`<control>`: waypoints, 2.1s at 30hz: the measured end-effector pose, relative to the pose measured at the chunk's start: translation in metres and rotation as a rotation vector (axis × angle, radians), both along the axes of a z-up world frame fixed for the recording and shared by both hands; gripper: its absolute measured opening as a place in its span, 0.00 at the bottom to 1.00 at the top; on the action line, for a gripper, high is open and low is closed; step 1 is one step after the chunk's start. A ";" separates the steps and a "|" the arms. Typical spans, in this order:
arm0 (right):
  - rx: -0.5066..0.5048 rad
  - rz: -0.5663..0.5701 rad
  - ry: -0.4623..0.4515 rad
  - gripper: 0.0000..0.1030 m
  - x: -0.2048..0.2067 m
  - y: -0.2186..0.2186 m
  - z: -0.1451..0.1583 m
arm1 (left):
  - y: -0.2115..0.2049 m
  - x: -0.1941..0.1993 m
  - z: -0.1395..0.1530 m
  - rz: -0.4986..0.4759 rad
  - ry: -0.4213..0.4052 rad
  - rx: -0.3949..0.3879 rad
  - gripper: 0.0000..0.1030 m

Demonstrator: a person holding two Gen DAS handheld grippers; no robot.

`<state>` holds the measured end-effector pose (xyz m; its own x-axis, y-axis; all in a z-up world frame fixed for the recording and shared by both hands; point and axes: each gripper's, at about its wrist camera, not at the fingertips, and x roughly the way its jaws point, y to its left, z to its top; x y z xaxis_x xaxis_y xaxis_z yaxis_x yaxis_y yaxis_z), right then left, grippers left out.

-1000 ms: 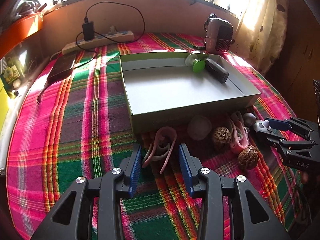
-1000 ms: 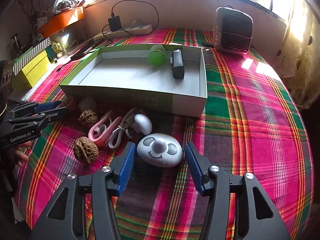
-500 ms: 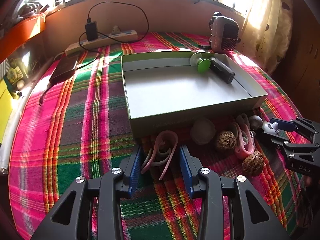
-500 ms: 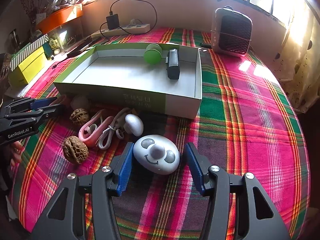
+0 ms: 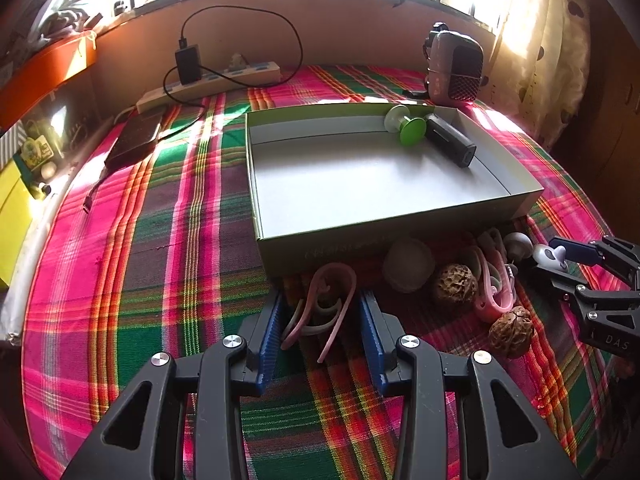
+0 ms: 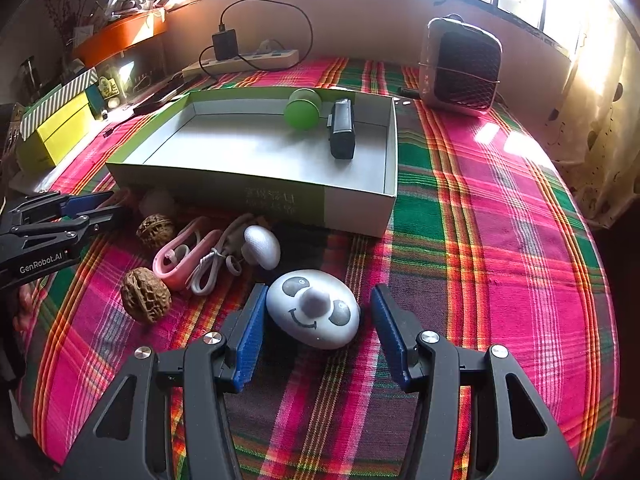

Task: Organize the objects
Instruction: 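Move the left gripper to the pink loop clip while the right gripper reaches the white panda egg, then close the left gripper on the pink clip while the right gripper closes on the panda egg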

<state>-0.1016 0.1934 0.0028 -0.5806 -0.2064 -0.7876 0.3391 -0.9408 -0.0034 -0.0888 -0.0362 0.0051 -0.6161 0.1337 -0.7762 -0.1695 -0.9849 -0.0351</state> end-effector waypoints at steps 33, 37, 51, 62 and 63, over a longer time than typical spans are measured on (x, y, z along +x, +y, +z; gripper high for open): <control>-0.011 -0.016 0.007 0.43 0.001 0.005 0.002 | -0.003 0.000 0.000 0.028 0.007 -0.014 0.21; -0.015 -0.018 0.007 0.43 0.001 0.005 0.002 | -0.003 0.000 0.001 0.029 0.006 -0.015 0.21; -0.027 -0.039 0.010 0.43 0.003 0.009 0.005 | 0.000 0.004 0.002 0.015 0.000 -0.005 0.20; -0.051 -0.030 0.053 0.43 0.003 0.008 0.026 | 0.000 0.010 0.026 0.003 0.050 0.008 0.20; -0.052 -0.028 0.059 0.43 0.002 0.007 0.029 | 0.000 0.009 0.028 0.001 0.054 0.011 0.20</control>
